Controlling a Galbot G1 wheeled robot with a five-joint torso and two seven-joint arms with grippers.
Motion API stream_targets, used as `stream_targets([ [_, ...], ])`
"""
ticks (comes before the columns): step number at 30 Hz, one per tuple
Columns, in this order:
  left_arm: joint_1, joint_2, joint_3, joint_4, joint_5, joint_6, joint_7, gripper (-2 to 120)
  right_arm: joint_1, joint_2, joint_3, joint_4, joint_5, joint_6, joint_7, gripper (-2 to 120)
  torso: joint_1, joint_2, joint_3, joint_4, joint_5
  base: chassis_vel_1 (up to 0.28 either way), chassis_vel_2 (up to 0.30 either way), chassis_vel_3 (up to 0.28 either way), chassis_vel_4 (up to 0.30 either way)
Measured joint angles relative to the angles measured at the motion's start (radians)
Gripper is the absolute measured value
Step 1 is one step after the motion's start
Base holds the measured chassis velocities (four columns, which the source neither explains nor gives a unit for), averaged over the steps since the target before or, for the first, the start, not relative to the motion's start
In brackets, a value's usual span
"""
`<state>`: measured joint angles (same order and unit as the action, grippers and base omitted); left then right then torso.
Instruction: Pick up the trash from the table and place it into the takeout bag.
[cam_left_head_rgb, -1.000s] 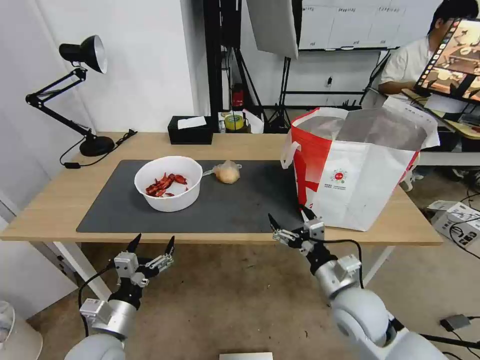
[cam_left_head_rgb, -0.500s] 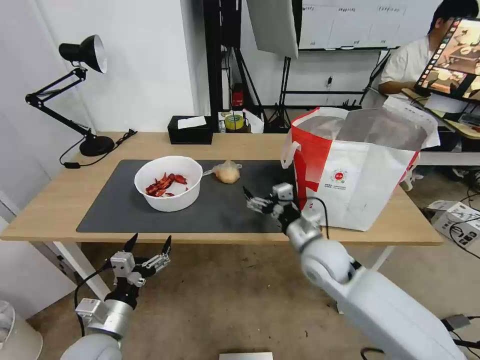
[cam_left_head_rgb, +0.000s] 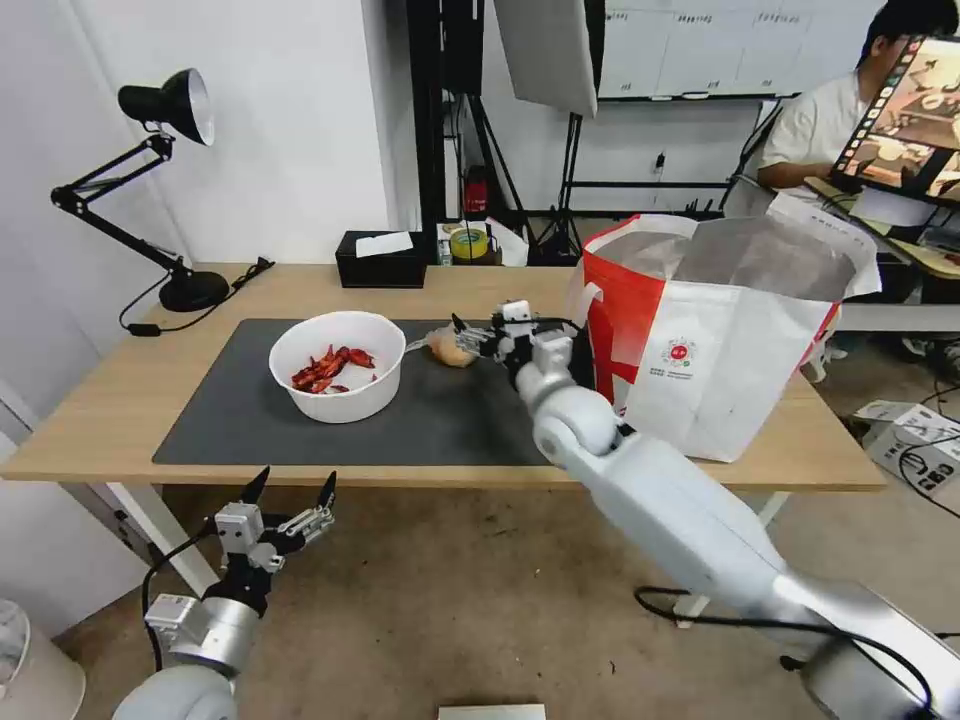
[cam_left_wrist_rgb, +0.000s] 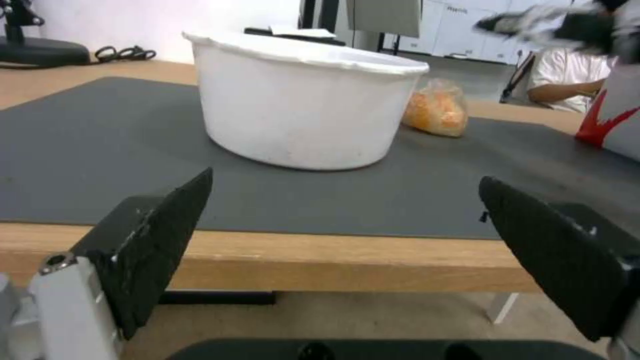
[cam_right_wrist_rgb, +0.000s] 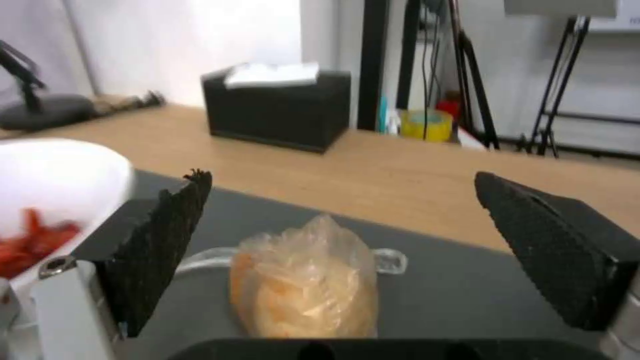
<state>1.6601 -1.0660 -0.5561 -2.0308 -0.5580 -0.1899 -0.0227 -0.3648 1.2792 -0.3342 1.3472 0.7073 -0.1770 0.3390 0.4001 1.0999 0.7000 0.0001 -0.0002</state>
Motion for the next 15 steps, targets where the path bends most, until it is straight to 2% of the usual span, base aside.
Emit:
stream_targets([
  [2,0.004,0.000,-0.003,0.000,-0.001,-0.001,0.000,100,0.033,0.052,-0.001,-0.099,0.000,-0.017,-0.012,100,0.000,0.000,0.000,0.0001,-0.0001,0.000,0.000,0.000,0.000],
  [3,0.004,0.000,-0.003,0.000,-0.001,-0.001,0.000,100,0.033,0.052,-0.001,-0.099,0.000,-0.017,-0.012,100,0.000,0.000,0.000,0.0001,-0.0001,0.000,0.000,0.000,0.000],
  [6,0.009,0.001,-0.006,0.000,-0.002,-0.005,0.002,100,0.068,0.113,-0.001,-0.203,-0.004,-0.034,-0.045,100,0.000,0.000,0.000,0.0001,0.0000,0.000,0.000,0.000,0.000],
  [15,0.012,0.001,-0.009,0.006,-0.003,-0.017,0.014,100,0.096,0.171,-0.004,-0.299,-0.051,-0.075,-0.065,100,0.000,0.000,0.000,0.0000,0.0000,0.000,0.000,0.000,0.000],
])
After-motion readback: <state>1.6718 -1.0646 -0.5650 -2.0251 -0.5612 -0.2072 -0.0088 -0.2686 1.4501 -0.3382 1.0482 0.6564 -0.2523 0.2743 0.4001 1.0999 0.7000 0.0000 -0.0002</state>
